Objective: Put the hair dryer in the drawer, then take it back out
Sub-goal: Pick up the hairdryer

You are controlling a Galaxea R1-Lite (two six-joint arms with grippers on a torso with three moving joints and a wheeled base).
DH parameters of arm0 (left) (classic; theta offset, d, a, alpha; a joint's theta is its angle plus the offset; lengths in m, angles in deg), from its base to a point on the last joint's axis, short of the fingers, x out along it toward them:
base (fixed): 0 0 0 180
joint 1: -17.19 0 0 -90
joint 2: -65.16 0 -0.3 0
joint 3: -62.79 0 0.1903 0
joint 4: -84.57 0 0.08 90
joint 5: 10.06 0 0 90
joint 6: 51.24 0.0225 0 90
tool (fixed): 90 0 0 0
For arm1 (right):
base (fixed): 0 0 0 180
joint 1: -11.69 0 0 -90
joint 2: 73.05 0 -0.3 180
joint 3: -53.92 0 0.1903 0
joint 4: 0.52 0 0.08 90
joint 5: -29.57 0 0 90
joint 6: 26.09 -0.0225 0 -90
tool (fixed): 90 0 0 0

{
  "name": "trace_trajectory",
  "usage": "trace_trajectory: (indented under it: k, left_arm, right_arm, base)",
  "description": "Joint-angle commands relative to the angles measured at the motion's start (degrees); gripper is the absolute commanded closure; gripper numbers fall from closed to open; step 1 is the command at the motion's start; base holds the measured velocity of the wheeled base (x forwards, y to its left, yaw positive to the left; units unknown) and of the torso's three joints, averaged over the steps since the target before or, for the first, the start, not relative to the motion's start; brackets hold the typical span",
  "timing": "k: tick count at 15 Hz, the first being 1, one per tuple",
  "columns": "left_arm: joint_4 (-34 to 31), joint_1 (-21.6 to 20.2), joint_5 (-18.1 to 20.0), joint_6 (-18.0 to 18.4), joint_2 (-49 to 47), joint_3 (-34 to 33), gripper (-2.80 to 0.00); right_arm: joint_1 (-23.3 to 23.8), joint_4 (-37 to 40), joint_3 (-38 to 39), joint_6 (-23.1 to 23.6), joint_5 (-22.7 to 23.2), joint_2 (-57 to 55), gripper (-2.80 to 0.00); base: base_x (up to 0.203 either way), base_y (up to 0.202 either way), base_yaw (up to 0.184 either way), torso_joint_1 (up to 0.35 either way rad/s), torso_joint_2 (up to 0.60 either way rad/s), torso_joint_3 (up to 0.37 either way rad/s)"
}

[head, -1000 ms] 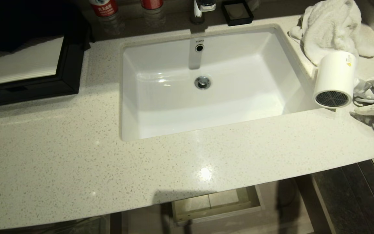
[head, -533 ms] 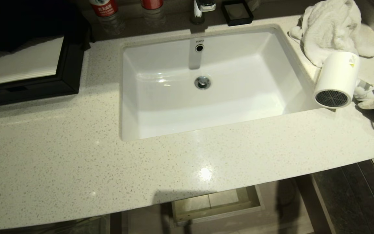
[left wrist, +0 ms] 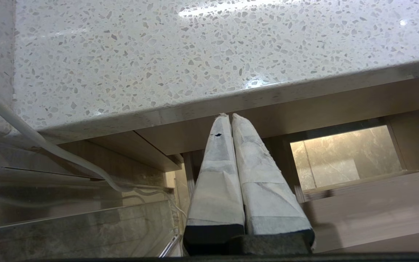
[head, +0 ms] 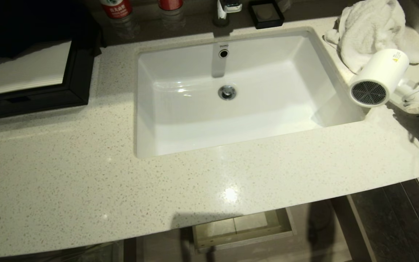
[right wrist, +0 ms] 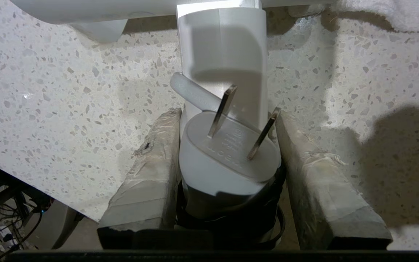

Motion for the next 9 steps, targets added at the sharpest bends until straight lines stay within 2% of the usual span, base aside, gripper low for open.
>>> trace_trajectory:
  k: [1, 3, 9]
  left_arm:
    - [0.01, -0.04, -0.01, -0.02, 0.0, -0.01, 0.0]
    - [0.01, -0.04, -0.01, -0.02, 0.0, -0.08, 0.0]
    - [0.01, -0.04, -0.01, 0.01, 0.0, -0.09, 0.0]
  right_arm:
    - [-0.34, 0.67, 0.19, -0.97, -1.45, 3.43, 0.0]
    - [-0.48, 1.59, 0.45, -2.14, -3.23, 6.36, 0.0]
    - [-0.91, 4.02, 4.64, -4.71, -3.72, 16.57, 0.0]
  base:
    - [0.0, 0.0, 0.0, 0.0, 0.0, 0.0]
    - [0.0, 0.0, 0.0, 0.0, 0.0, 0.0]
    - [0.0, 0.0, 0.0, 0.0, 0.0, 0.0]
